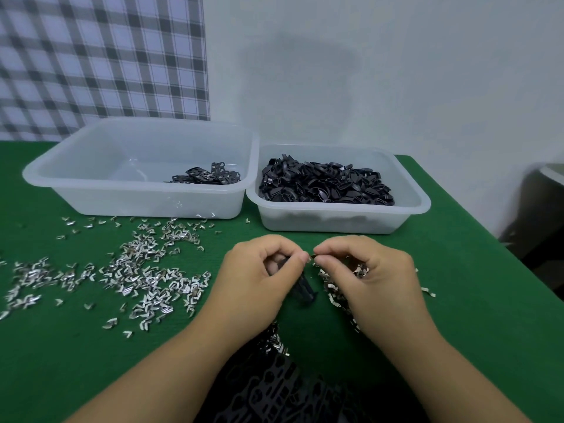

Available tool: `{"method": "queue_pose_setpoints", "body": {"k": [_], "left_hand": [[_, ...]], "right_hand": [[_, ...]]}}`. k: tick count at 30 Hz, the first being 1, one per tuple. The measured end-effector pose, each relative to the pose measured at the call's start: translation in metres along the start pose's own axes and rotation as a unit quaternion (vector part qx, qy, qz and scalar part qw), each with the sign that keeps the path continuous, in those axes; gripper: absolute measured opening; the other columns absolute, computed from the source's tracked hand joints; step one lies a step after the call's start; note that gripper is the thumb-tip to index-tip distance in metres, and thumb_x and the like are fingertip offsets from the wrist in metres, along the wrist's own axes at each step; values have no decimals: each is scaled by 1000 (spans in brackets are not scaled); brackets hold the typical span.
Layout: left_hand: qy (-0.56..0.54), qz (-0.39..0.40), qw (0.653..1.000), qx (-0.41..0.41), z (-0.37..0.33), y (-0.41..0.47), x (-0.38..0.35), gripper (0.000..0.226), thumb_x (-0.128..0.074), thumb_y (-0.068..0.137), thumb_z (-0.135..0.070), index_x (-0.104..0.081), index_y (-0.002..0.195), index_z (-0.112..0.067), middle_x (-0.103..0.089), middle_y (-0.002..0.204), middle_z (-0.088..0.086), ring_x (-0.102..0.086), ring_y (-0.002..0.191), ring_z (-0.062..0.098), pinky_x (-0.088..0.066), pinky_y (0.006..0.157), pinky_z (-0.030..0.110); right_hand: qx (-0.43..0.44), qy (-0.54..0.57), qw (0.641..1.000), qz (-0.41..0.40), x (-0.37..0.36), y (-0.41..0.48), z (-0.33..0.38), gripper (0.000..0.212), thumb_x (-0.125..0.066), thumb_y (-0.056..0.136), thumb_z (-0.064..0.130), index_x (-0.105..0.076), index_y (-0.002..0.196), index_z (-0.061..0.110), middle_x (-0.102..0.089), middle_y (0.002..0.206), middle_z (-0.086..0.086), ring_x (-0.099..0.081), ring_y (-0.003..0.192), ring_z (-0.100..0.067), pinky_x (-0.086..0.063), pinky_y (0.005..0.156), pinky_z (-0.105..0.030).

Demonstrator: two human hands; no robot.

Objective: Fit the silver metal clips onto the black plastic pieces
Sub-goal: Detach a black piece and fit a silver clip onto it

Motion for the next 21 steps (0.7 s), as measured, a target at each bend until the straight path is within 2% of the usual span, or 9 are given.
{"method": "queue_pose_setpoints", "body": {"k": [2, 5, 9, 12, 15, 18, 21], "left_hand": [[-45, -1, 999, 18, 0, 0, 0, 14, -64, 85, -14, -71, 75, -21, -59, 54, -5, -49, 45, 3, -39, 46, 13], [-91, 6, 995, 37, -1, 0, 1, 22, -59, 88, 0, -72, 85, -18, -64, 60, -1, -59, 46, 4, -46, 48, 13], [-79, 6, 996, 45, 0, 0, 0, 15, -66, 85, -8, -71, 84, -22, -66, 64, -1, -63, 51, 5, -48, 51, 14], [-40, 7, 999, 29, 1, 0, 0, 8, -69, 82, -21, -70, 80, -28, -65, 62, -4, -58, 47, 7, -47, 48, 17], [13, 5, 1000, -2, 1, 1, 0, 8, -67, 83, -24, -68, 77, -30, -63, 64, 3, -50, 49, 10, -44, 50, 24], [5, -7, 1000, -4, 1, 1, 1, 11, -67, 83, -21, -68, 72, -23, -55, 57, 7, -42, 50, 9, -36, 48, 18], [-22, -6, 1000, 18, 0, 2, 1, 11, -67, 82, -21, -69, 71, -21, -52, 55, -3, -40, 50, 7, -34, 47, 15]], "right_hand": [[18, -31, 999, -12, 2, 0, -1, 20, -74, 75, 8, -70, 78, 28, -61, 71, 23, -57, 73, -2, -41, 68, -9], [8, -39, 999, -19, 5, 1, -4, 22, -70, 79, 8, -65, 78, 29, -58, 69, 21, -53, 70, -2, -38, 65, -7], [-24, -24, 999, 16, 3, 2, -5, 20, -64, 83, 11, -59, 76, 29, -57, 73, 15, -52, 71, -1, -36, 63, -6], [-28, -15, 998, 47, 1, 1, -3, 17, -64, 83, 12, -60, 77, 27, -55, 74, 15, -51, 73, -2, -34, 63, -7], [-7, -32, 997, 64, -1, 1, -2, 15, -66, 82, 11, -62, 78, 25, -55, 74, 15, -50, 72, -3, -34, 64, -10], [43, -57, 996, 48, 0, 0, 1, 10, -70, 79, 11, -67, 81, 20, -60, 78, 13, -53, 77, -7, -39, 69, -18], [78, -73, 994, 34, 0, 0, 3, 10, -74, 75, 9, -70, 82, 16, -63, 80, 8, -57, 80, -15, -44, 73, -26]]}}
Point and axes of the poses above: each hand's wrist, its own y-axis towards the middle knuckle, its own x-axis out of the back of the hand, z = x × y, the point moved 2 cm from there along y, towards the middle knuckle
